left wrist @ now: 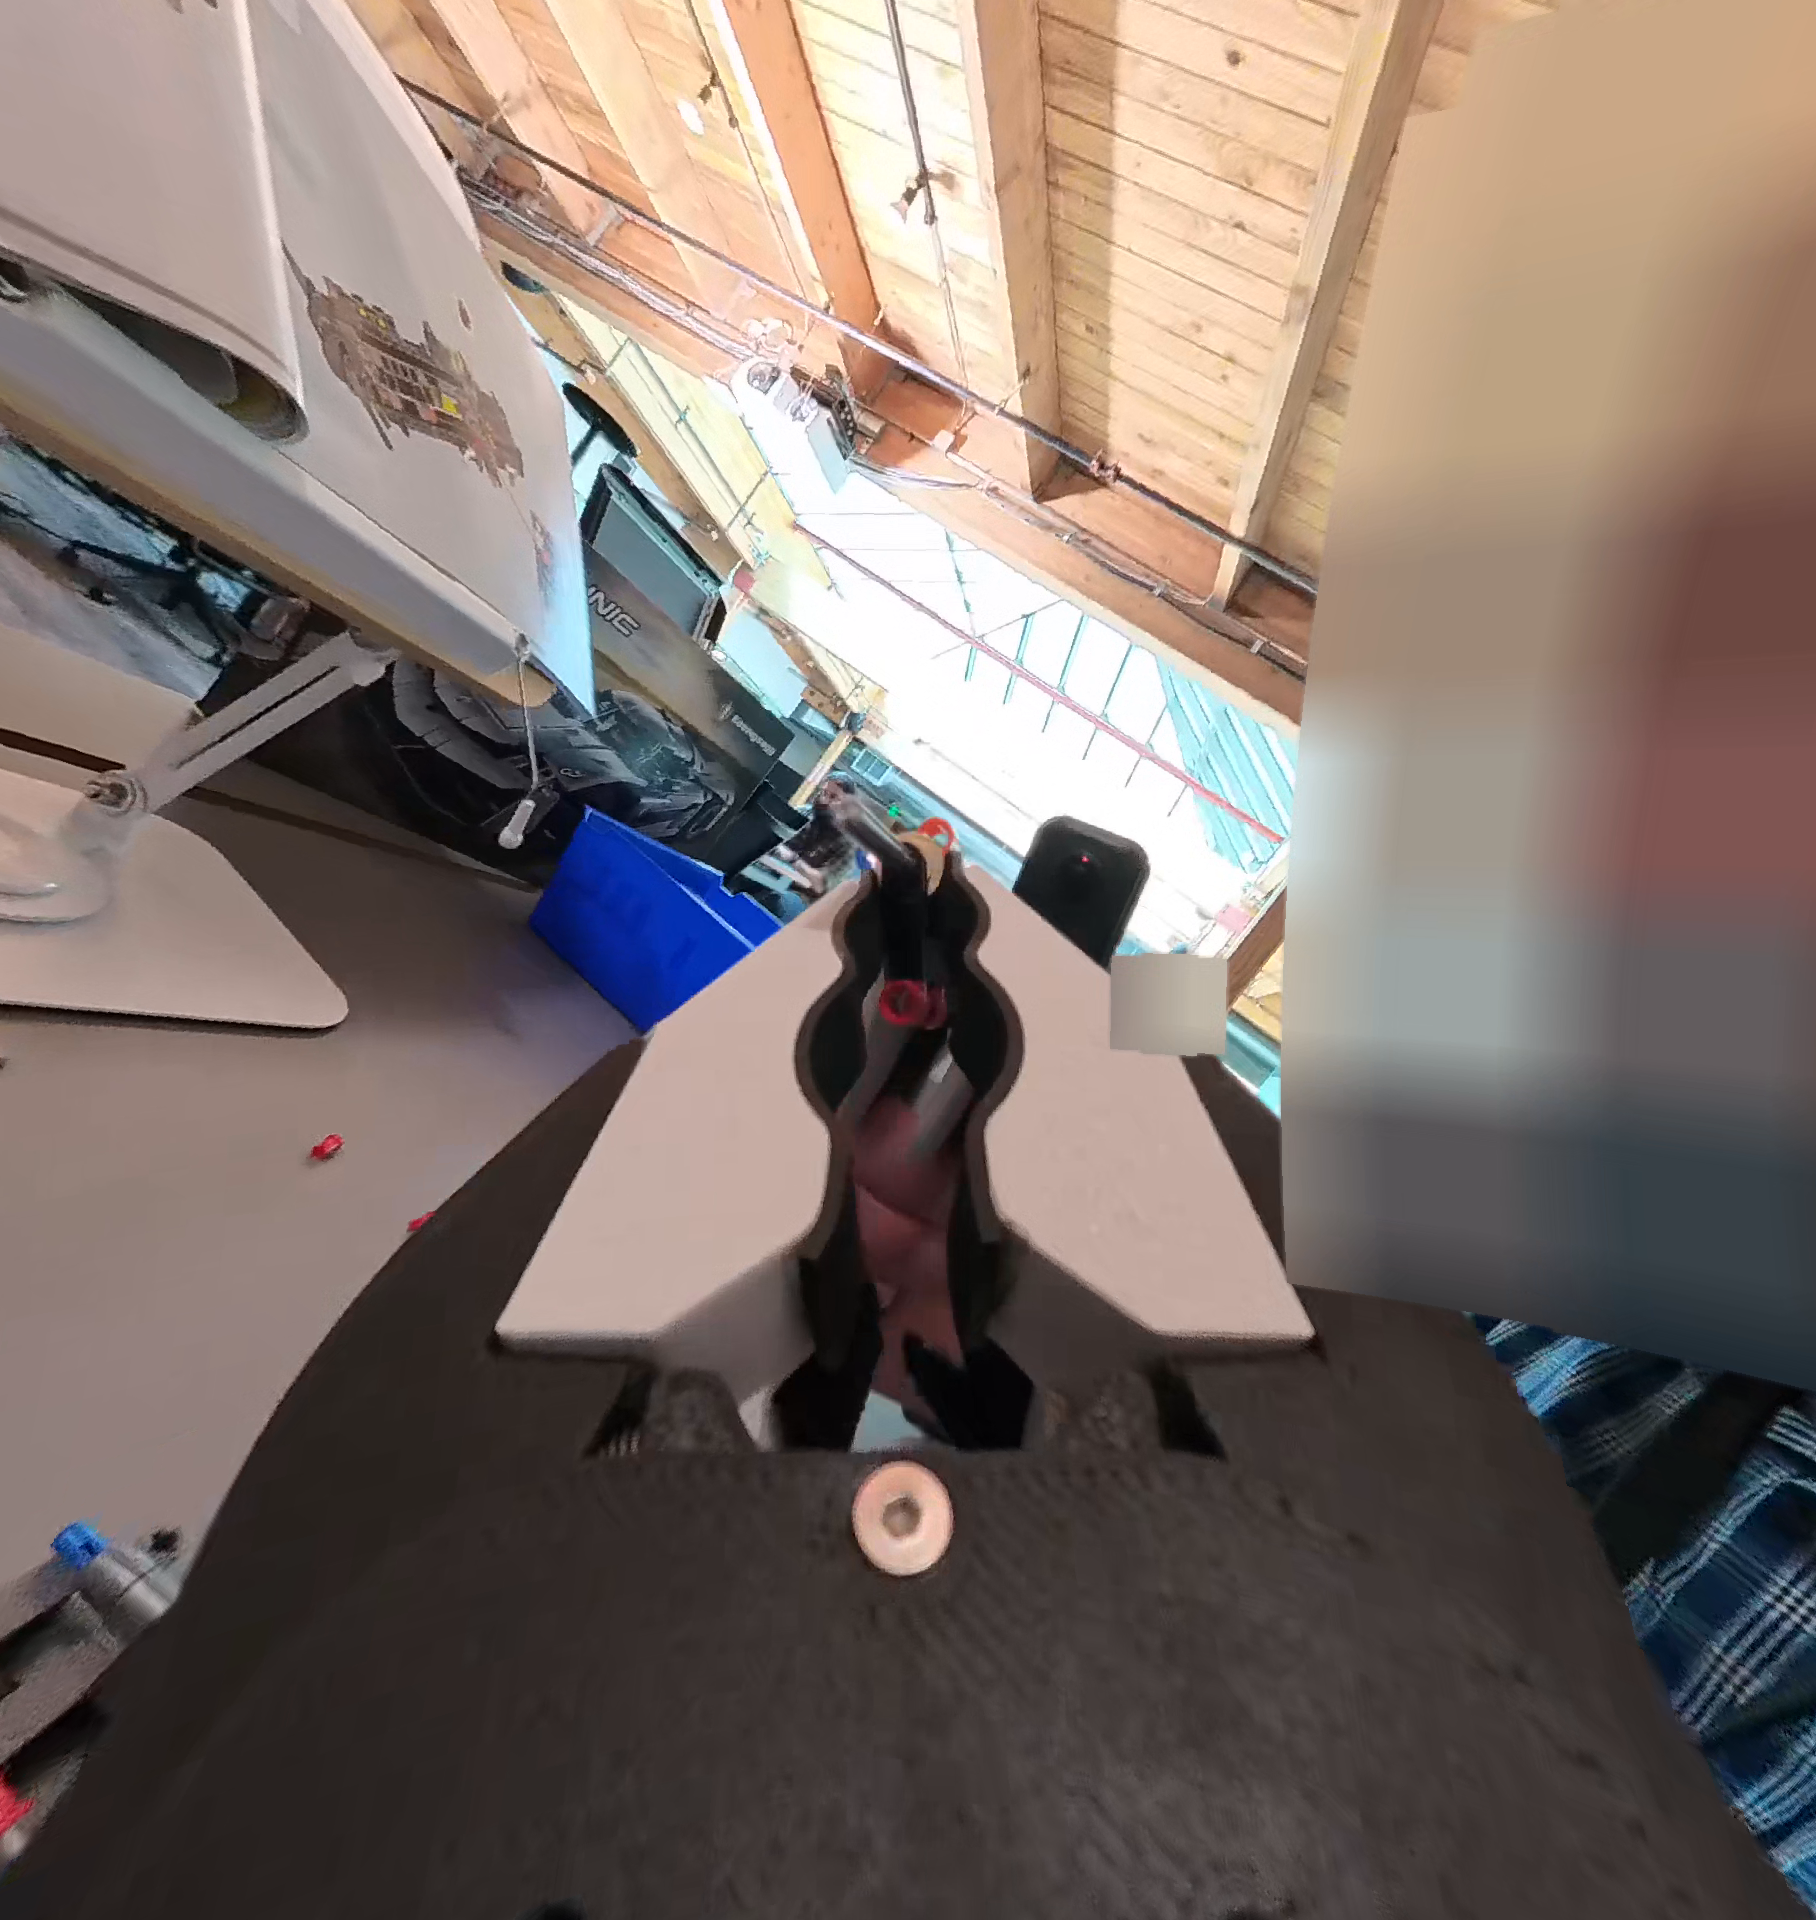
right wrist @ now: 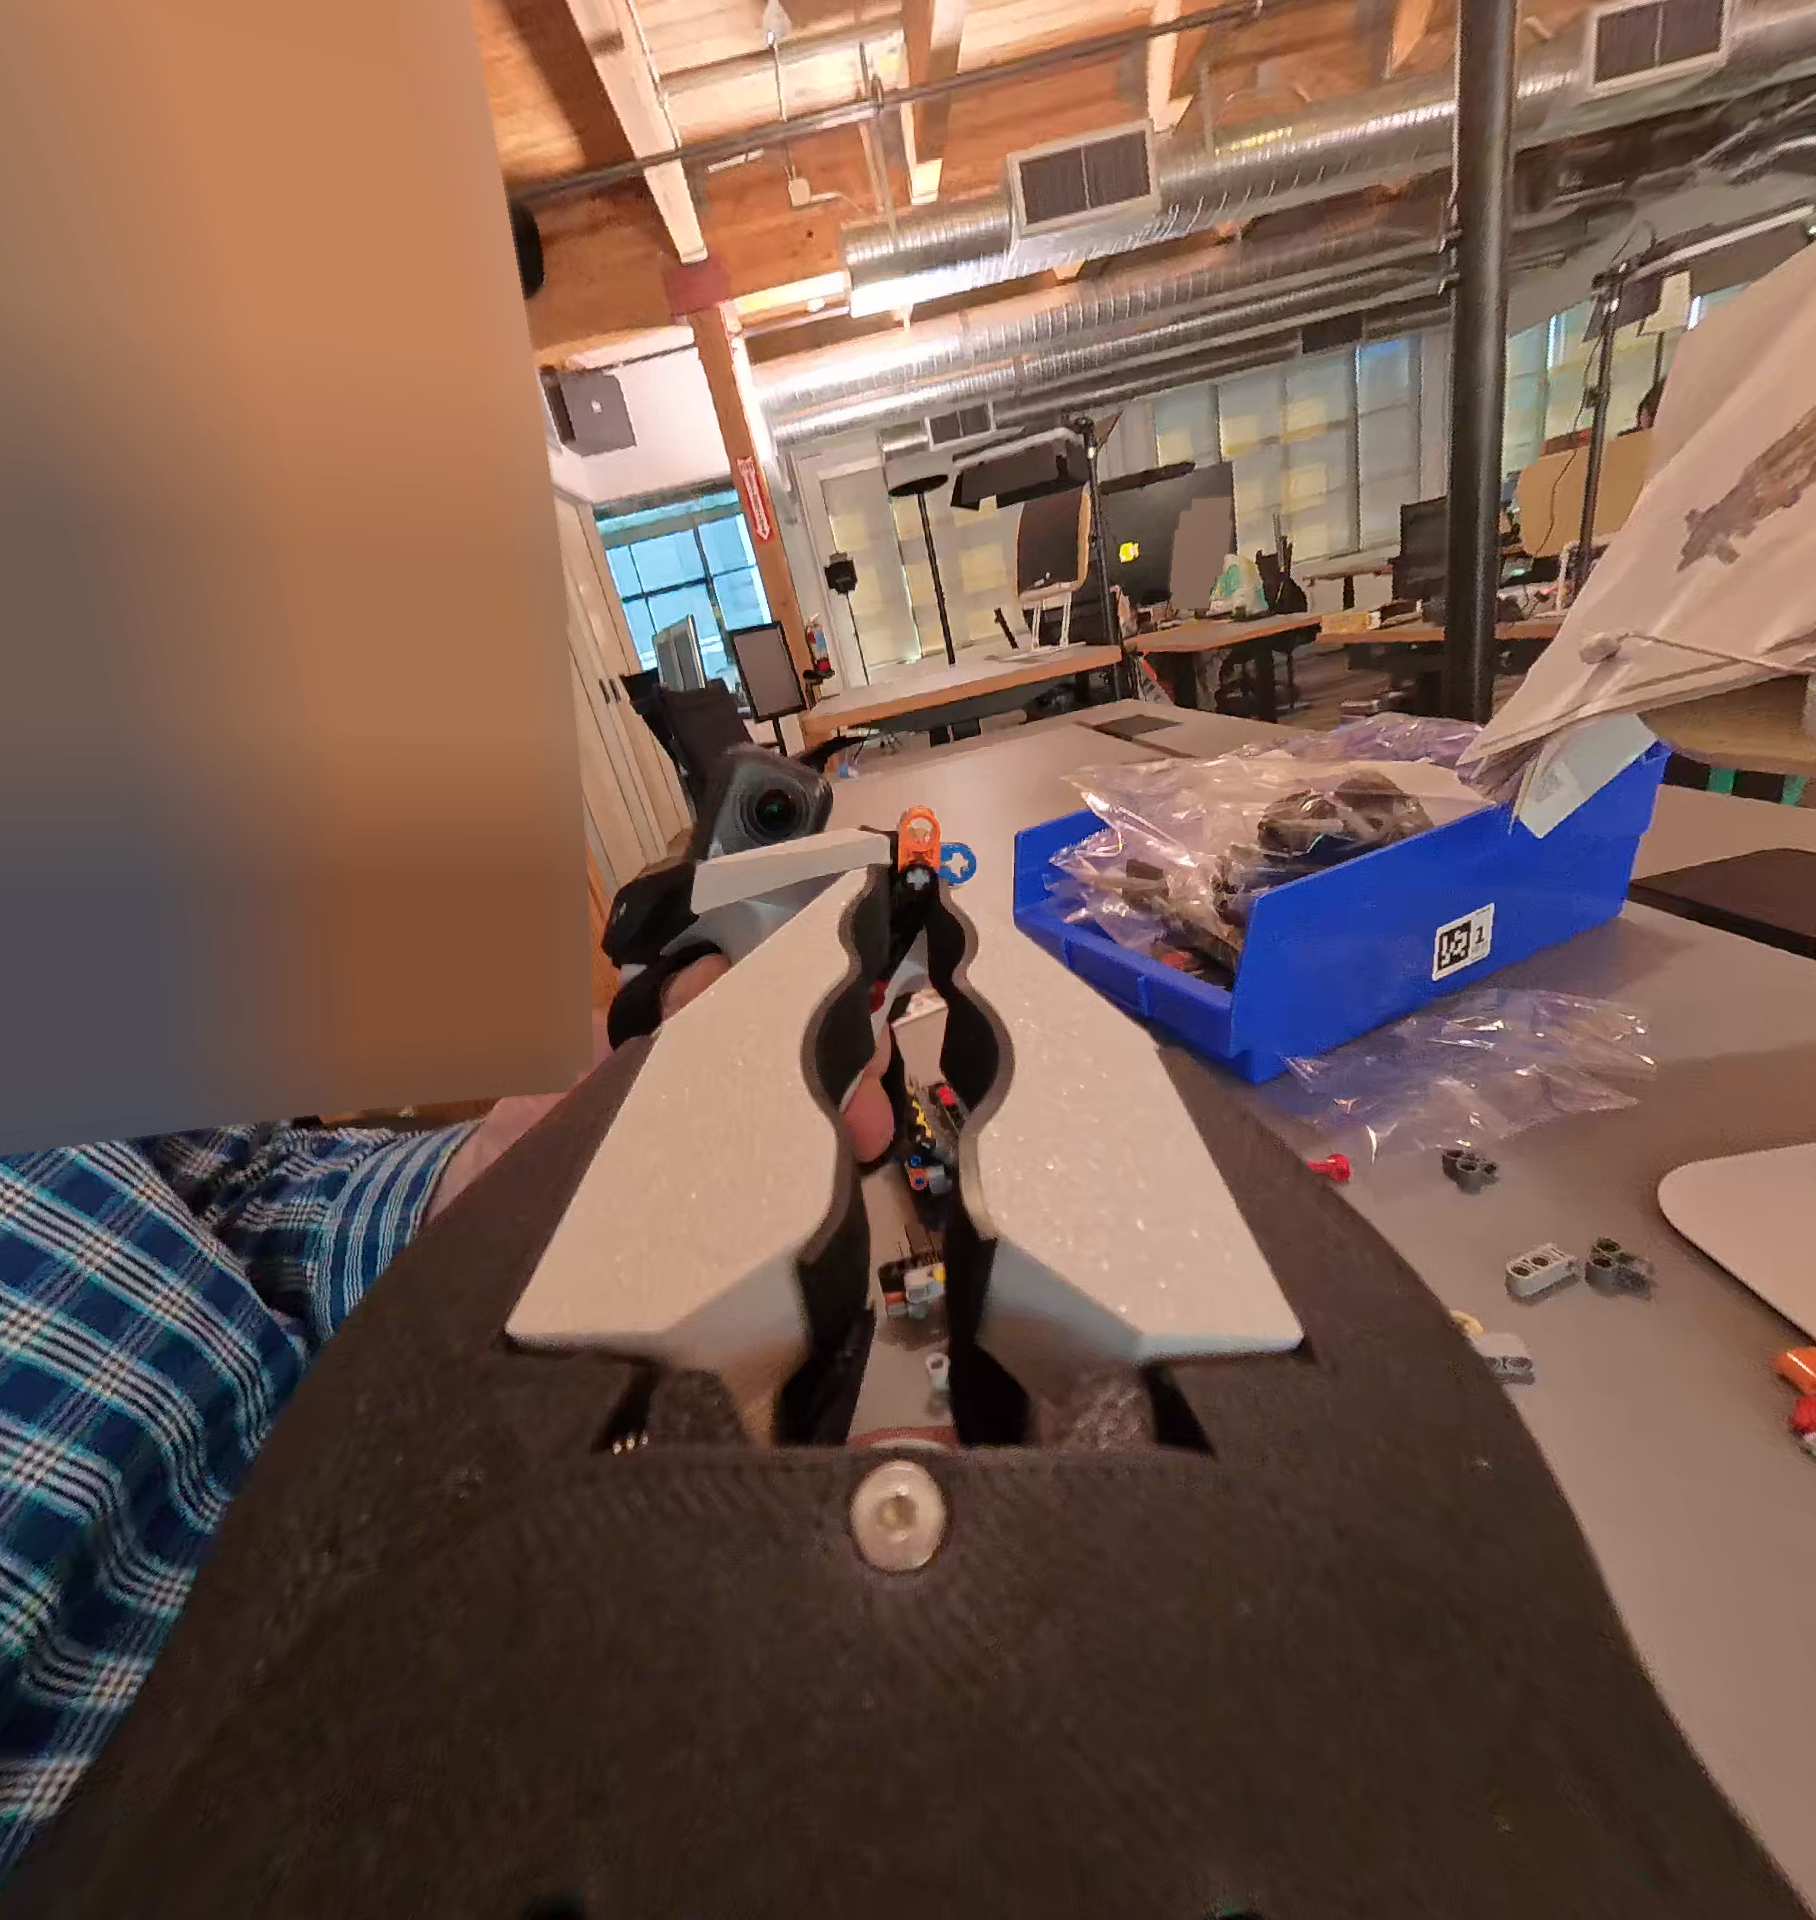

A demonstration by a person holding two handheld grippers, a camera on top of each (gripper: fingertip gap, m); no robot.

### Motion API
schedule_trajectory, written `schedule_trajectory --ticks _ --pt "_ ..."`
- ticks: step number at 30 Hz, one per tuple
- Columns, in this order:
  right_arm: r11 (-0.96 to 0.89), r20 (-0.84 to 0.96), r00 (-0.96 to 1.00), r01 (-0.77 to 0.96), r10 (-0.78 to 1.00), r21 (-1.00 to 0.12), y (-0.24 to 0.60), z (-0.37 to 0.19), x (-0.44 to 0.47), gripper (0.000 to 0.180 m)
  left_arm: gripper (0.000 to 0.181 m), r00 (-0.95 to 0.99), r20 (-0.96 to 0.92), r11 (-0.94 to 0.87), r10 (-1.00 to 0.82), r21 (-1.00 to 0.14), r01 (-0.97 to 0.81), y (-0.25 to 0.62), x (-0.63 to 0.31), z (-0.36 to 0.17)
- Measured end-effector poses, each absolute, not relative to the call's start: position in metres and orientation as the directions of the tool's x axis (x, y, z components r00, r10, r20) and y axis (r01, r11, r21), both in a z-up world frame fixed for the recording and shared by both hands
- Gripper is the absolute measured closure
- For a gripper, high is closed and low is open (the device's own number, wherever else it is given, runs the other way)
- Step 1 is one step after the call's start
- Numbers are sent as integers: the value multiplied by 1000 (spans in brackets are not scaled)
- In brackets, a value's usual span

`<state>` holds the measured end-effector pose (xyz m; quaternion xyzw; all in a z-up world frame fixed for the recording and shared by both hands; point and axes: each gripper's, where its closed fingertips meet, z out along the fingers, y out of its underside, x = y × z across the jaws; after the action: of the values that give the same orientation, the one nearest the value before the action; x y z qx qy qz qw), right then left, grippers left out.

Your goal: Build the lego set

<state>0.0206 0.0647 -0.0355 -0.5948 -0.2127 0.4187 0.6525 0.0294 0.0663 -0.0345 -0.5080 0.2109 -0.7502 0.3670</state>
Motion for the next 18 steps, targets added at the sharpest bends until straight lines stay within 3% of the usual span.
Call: schedule_trajectory --ticks 1,9,18 --pt "-55 -225 562 -303 796 -951 65 -34 22 176 172 -227 616 -654 -754 -674 345 67 30 -33" --pt "56 -67 679 -158 731 -986 67 -34 24 176 173 -290 671 -728 -682 -589 351 70 32 -33" --pt "-51 -257 562 -356 786 -933 68 -31 24 177 173 -333 668 -743 -666 -552 378 71 31 -31"
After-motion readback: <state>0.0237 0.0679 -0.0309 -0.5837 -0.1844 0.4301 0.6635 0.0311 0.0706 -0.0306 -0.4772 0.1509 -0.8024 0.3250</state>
